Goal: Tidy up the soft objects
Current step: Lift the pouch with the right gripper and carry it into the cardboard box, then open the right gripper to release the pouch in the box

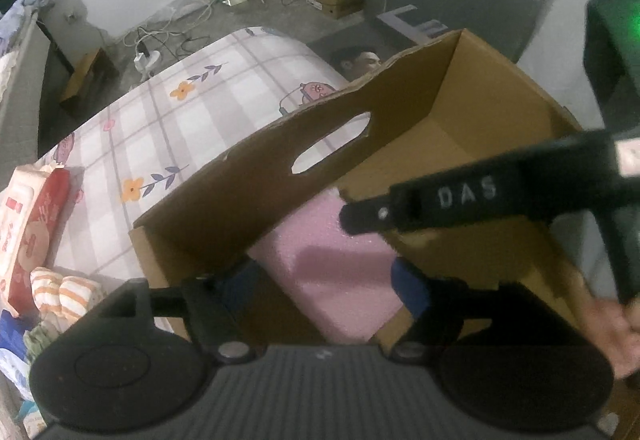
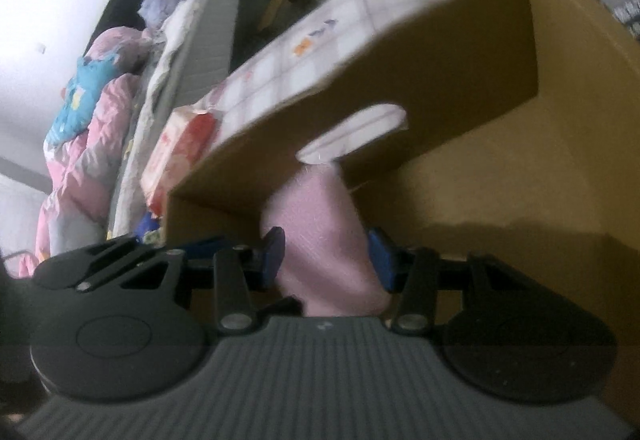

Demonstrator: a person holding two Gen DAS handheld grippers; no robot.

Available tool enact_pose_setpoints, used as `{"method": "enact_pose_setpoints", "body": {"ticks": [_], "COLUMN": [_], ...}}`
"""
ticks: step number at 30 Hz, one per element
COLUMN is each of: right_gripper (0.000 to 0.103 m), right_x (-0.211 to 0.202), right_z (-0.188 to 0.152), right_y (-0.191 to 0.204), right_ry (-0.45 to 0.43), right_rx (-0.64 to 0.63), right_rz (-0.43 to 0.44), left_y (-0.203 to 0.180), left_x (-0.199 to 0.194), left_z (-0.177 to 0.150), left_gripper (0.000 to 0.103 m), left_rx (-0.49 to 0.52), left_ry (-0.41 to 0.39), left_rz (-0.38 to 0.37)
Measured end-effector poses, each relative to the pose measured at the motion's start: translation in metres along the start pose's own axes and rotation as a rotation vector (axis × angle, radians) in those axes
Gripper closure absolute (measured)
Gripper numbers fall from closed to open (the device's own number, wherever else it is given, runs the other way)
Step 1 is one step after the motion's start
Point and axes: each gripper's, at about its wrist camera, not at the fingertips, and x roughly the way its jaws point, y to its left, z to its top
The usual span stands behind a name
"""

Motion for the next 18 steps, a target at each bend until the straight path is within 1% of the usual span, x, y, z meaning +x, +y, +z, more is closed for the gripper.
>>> {"method": "enact_pose_setpoints", "body": {"ticks": [7, 10, 14, 18], "right_gripper": [0.057, 0.057, 0.058, 0.058], "right_x": [0.016, 0.025, 0.044, 0.062], "right_z": [-0.002, -0.005, -0.009, -0.014], "right_y": [-0.013, -0.014, -0.013, -0.002], "right_ry": [-0.001, 0.011, 0.038, 0.056], "right_rx": [0.067, 0.091, 0.120, 0.101], "right_rz": [-0.023, -0.028, -0.007, 0.017], "left_y": [0.005, 0.013, 0.028, 0.043], "left_x": [-0.025, -0.036, -0.054, -0.068], "left_z": [-0.003, -0.003, -0.007, -0.011], "left_gripper": [0.025, 0.024, 0.023, 0.023], "left_rx": [-0.004, -0.018, -0.049, -0.088], "left_ry": [-0.021, -0.033, -0.050, -0.064], "left_rz": [-0.020, -0.031, -0.045, -0.042]}}
